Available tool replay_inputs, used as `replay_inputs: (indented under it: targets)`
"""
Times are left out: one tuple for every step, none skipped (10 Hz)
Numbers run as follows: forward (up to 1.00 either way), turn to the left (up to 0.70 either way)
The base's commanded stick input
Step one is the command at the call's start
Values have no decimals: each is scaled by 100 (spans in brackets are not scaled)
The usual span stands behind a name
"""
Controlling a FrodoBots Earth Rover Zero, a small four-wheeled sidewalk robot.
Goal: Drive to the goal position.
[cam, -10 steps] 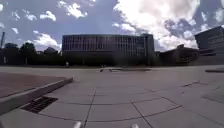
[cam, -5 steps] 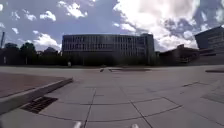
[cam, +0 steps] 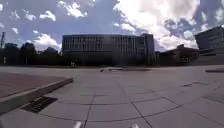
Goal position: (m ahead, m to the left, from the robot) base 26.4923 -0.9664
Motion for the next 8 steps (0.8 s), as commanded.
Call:
replay_inputs:
  targets:
    - [6,0]
    - [6,0]
    - [6,0]
    - [6,0]
    - [6,0]
    - [6,0]
    - [6,0]
    - [5,0]
